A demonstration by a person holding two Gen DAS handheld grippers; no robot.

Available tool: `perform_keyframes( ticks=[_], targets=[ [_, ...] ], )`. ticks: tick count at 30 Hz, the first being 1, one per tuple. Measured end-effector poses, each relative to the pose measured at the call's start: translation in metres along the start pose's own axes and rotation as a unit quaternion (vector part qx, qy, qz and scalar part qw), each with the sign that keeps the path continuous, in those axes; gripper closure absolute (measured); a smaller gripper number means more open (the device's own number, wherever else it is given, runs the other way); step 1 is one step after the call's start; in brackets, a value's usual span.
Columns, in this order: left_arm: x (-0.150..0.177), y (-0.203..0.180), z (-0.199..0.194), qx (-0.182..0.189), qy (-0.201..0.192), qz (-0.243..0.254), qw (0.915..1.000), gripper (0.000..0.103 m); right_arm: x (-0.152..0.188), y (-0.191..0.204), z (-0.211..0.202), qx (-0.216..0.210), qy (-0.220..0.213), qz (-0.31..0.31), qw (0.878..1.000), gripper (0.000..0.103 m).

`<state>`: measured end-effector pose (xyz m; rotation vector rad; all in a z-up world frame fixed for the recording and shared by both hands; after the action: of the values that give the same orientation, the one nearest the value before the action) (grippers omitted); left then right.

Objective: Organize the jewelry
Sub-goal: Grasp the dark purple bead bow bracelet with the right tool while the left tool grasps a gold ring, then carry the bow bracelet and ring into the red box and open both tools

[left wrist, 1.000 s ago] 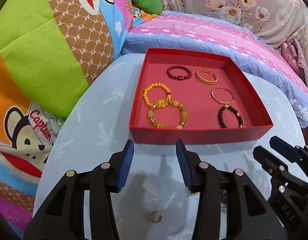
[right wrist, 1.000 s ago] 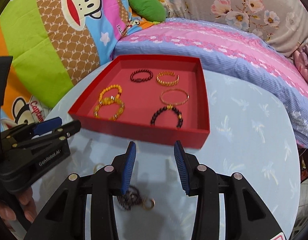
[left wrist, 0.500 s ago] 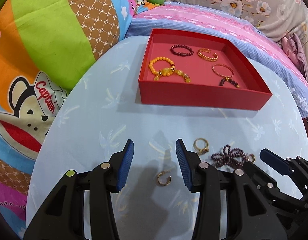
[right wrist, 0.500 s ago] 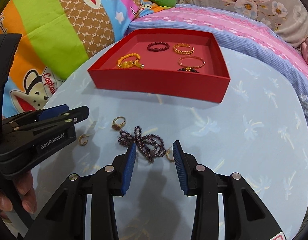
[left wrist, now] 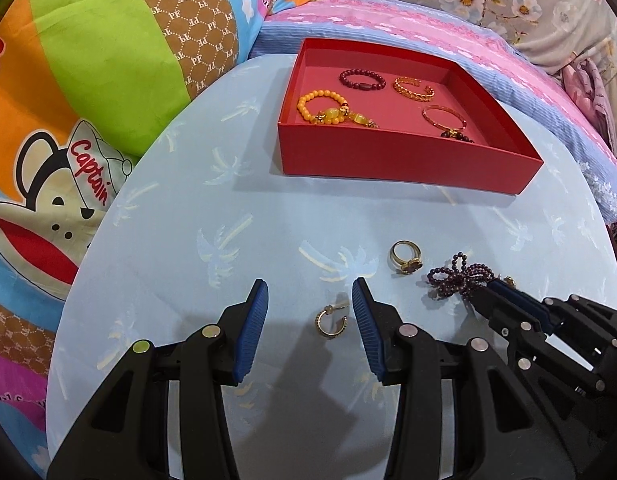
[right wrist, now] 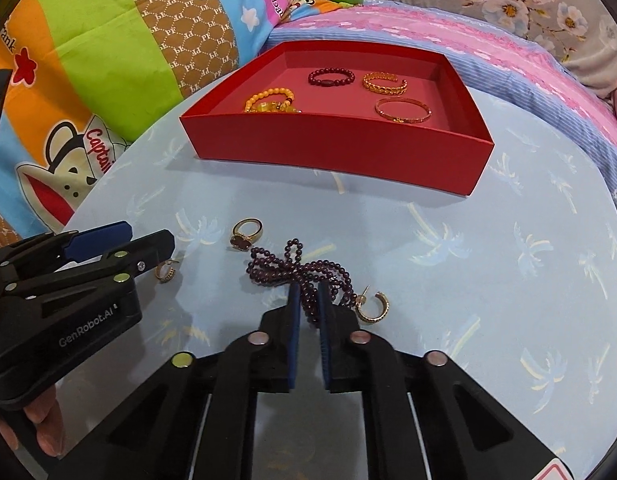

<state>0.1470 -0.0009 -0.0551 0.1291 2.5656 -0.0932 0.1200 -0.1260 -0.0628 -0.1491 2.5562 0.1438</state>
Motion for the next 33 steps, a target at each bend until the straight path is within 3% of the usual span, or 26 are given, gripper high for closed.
perform_keyframes(
  ticks=[8, 21, 26, 33],
  targets=[
    [-0.001, -0.012, 0.004, 0.021, 0.008, 0.003, 0.9997, 0.061, -0.001, -0.016, -0.018, -0.012, -0.014, 0.036, 0.999, 0.099],
    [-0.013, -0.054, 0.023, 0.044, 0.011, 0.041, 0.9981, 0.062, -0.01, -0.059, -0.048, 0.01, -0.04, 0.081, 0.996, 0.099],
    [-0.016, -0.059, 0.032, 0.049, 0.015, 0.047, 0.9976, 0.083, -0.006, -0.075, -0.05, 0.02, -0.039, 0.096, 0.994, 0.099],
    [-0.014, -0.06, 0.027, 0.062, 0.018, 0.05, 0.9967, 0.084, -0.002, -0.086, -0.052, 0.025, -0.038, 0.107, 0.993, 0.099]
  ],
)
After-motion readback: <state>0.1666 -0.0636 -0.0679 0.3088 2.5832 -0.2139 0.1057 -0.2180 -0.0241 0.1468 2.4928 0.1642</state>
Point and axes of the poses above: each gripper's, at about its wrist camera, not at the fingertips, and z roughly the way its jaws point, y to its left, x to its underside, the point moved 8 cm from there along z, roughly the way its jaws point
